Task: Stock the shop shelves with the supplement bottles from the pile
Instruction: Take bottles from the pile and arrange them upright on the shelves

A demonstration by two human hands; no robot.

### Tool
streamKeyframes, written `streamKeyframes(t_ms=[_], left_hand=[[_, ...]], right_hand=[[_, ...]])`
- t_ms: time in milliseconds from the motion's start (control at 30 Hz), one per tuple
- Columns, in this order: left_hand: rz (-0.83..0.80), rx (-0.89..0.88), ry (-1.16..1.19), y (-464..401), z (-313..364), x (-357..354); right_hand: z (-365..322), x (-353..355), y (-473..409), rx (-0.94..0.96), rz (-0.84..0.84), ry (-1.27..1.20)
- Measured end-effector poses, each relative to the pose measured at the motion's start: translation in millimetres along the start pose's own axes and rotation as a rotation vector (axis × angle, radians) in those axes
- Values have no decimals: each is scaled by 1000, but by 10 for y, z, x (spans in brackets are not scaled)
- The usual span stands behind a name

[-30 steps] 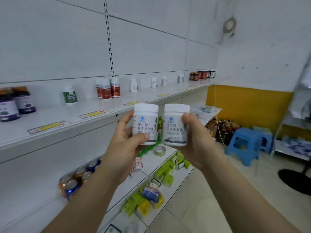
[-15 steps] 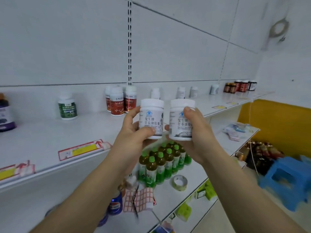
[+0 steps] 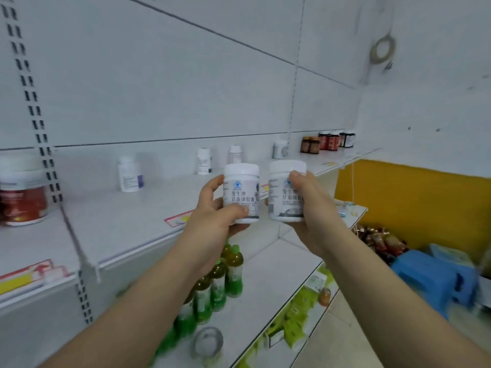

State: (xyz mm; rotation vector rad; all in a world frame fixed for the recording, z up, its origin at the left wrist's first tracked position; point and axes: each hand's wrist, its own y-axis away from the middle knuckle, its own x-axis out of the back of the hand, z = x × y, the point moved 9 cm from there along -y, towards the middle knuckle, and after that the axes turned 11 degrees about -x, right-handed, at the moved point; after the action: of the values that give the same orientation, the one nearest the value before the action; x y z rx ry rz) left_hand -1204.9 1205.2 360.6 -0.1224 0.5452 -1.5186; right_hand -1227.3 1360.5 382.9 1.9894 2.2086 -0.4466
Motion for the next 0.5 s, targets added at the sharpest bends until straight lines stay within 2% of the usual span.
streamKeyframes(t_ms=[233,500], left_hand=[[-78,68,1,-896,-693,-1280],[-130,69,-148,-2078,-1143,-1875]], right_hand=[[-424,1286,-880,6,28,100],[-493,1887,-2099,-21,-7,32]])
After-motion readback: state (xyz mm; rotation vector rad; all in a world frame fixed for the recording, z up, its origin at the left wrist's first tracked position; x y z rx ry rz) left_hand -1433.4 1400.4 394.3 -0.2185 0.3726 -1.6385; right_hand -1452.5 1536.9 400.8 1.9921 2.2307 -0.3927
